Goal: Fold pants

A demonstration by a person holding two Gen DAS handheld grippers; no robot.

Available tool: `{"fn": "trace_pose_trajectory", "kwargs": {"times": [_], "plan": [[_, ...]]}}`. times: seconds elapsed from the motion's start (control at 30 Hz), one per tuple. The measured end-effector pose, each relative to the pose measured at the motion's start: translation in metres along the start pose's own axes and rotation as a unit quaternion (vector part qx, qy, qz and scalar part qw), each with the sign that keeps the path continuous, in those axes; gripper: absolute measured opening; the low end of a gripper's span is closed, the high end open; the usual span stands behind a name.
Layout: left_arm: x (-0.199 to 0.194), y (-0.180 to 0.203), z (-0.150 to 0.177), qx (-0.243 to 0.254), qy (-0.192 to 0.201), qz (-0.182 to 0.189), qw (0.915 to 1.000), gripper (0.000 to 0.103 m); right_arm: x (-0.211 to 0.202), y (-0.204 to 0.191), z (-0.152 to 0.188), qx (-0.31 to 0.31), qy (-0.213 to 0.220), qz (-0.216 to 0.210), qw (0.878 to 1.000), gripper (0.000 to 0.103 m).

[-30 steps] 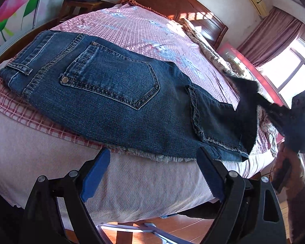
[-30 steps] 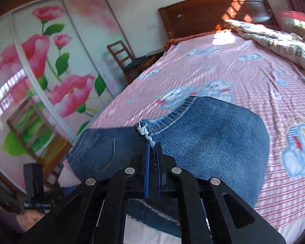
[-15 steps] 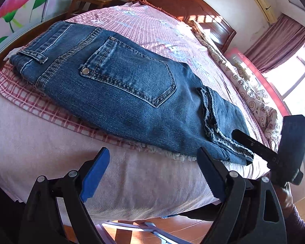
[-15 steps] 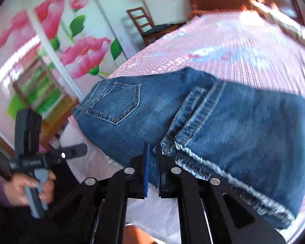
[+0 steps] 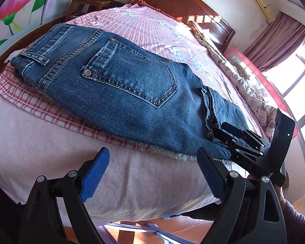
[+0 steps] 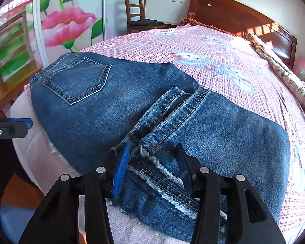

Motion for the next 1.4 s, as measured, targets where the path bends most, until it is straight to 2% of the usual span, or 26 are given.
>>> {"fn": "trace_pose_trajectory", "kwargs": {"times": [0.07, 0.13, 0.2, 0.23, 0.33, 0.4, 0.47, 0.53, 0.63, 0.67, 0.73, 0.77, 0.8, 0.83, 0.87, 0.93, 1.0, 1.03, 1.1, 1.17, 1.2, 1.23, 1.27, 1.3, 1.33, 1.4], "plan": [[-0.001, -0.003, 0.000, -0.004, 0.001, 0.004, 1.0000, 0.088, 0.005, 0.006, 0.000, -0.007, -0.002, 0.018, 1.000, 0.044], [0.000, -0.002, 0.000, -0.002, 0.001, 0.004, 1.0000, 0.088, 0.007, 0.010, -0.001, 0.014, -0.007, -0.006, 1.000, 0.029], [0.000, -0.001, 0.000, 0.000, 0.002, 0.005, 1.0000, 0.089, 0.006, 0.012, -0.004, 0.026, -0.010, -0.022, 0.999, 0.021], [0.000, -0.001, -0.001, 0.000, 0.003, 0.006, 1.0000, 0.089, 0.006, 0.014, -0.007, 0.046, -0.013, -0.038, 0.998, 0.010], [0.001, -0.002, -0.002, -0.003, 0.004, 0.009, 0.9999, 0.090, -0.003, 0.032, -0.012, 0.134, -0.016, -0.114, 0.984, 0.008], [0.001, -0.003, -0.002, -0.005, 0.005, 0.012, 0.9999, 0.090, -0.023, 0.040, -0.020, 0.177, 0.005, -0.148, 0.973, 0.008], [0.001, -0.003, -0.002, -0.004, 0.006, 0.012, 0.9999, 0.091, -0.040, 0.027, -0.027, 0.153, 0.015, -0.160, 0.975, 0.008], [0.003, -0.002, -0.002, -0.001, 0.006, 0.011, 0.9999, 0.093, -0.040, 0.006, -0.026, 0.116, 0.004, -0.169, 0.979, 0.008], [0.003, 0.000, -0.003, 0.002, 0.005, 0.009, 0.9999, 0.093, -0.010, -0.018, -0.008, 0.064, -0.026, -0.130, 0.989, 0.008], [0.002, -0.002, -0.004, -0.001, 0.005, 0.008, 1.0000, 0.093, 0.001, -0.016, -0.002, 0.073, -0.026, -0.134, 0.988, 0.008], [-0.001, -0.006, -0.004, -0.007, 0.007, 0.006, 0.9999, 0.093, 0.011, 0.000, 0.004, 0.144, -0.027, -0.181, 0.973, 0.008], [-0.002, -0.007, -0.004, -0.010, 0.009, 0.007, 0.9999, 0.093, 0.010, 0.003, 0.004, 0.158, -0.036, -0.185, 0.969, 0.010], [-0.003, -0.008, -0.004, -0.011, 0.010, 0.007, 0.9999, 0.093, 0.005, 0.002, 0.002, 0.151, -0.044, -0.170, 0.973, 0.025], [-0.002, -0.009, -0.004, -0.011, 0.009, 0.006, 0.9999, 0.093, -0.001, 0.001, 0.000, 0.133, -0.056, -0.154, 0.977, 0.048], [-0.002, -0.008, -0.004, -0.010, 0.009, 0.005, 0.9999, 0.093, -0.012, 0.001, -0.003, 0.121, -0.055, -0.154, 0.979, 0.053], [-0.001, -0.007, -0.004, -0.008, 0.010, 0.003, 0.9999, 0.093, -0.040, 0.019, -0.009, 0.137, -0.007, -0.171, 0.976, 0.053], [0.000, -0.006, -0.003, -0.007, 0.011, 0.003, 0.9999, 0.093, -0.052, 0.065, -0.011, 0.214, 0.016, -0.161, 0.963, 0.053], [0.000, -0.006, -0.003, -0.006, 0.010, 0.002, 0.9999, 0.093, -0.052, 0.094, -0.009, 0.271, 0.029, -0.165, 0.948, 0.053], [0.001, -0.005, -0.004, -0.005, 0.010, 0.001, 0.9999, 0.093, -0.045, 0.160, 0.008, 0.400, 0.049, -0.146, 0.904, 0.053], [0.001, -0.004, -0.004, -0.005, 0.010, 0.000, 0.9999, 0.093, -0.030, 0.203, 0.024, 0.490, 0.066, -0.154, 0.855, 0.053], [0.001, -0.004, -0.004, -0.005, 0.010, -0.001, 0.9999, 0.093, -0.019, 0.213, 0.031, 0.522, 0.064, -0.155, 0.836, 0.053], [0.001, -0.003, -0.004, -0.005, 0.011, -0.001, 0.9999, 0.093, -0.006, 0.215, 0.033, 0.536, 0.054, -0.173, 0.824, 0.053], [0.001, -0.002, -0.004, -0.004, 0.012, -0.002, 0.9999, 0.093, 0.012, 0.210, 0.036, 0.538, 0.027, -0.194, 0.820, 0.053], [0.000, -0.002, -0.004, -0.001, 0.013, -0.003, 0.9999, 0.093, 0.030, 0.202, 0.042, 0.539, -0.009, -0.183, 0.822, 0.052], [0.001, -0.001, -0.004, 0.002, 0.013, -0.005, 0.9999, 0.093, 0.039, 0.197, 0.047, 0.531, -0.020, -0.160, 0.832, 0.048], [0.001, 0.002, -0.005, 0.009, 0.013, -0.007, 0.9999, 0.093, 0.034, 0.188, 0.040, 0.482, -0.010, -0.127, 0.867, 0.048]]}}
Point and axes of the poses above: each gripper's, at about its wrist camera, not at the fingertips, and x roughly the way its jaws point, y to its right, z to its underside, the point moved 4 cm from there along x, roughly the way its jaws point, and after that the axes turned 10 degrees about z, right-handed, at the moved point
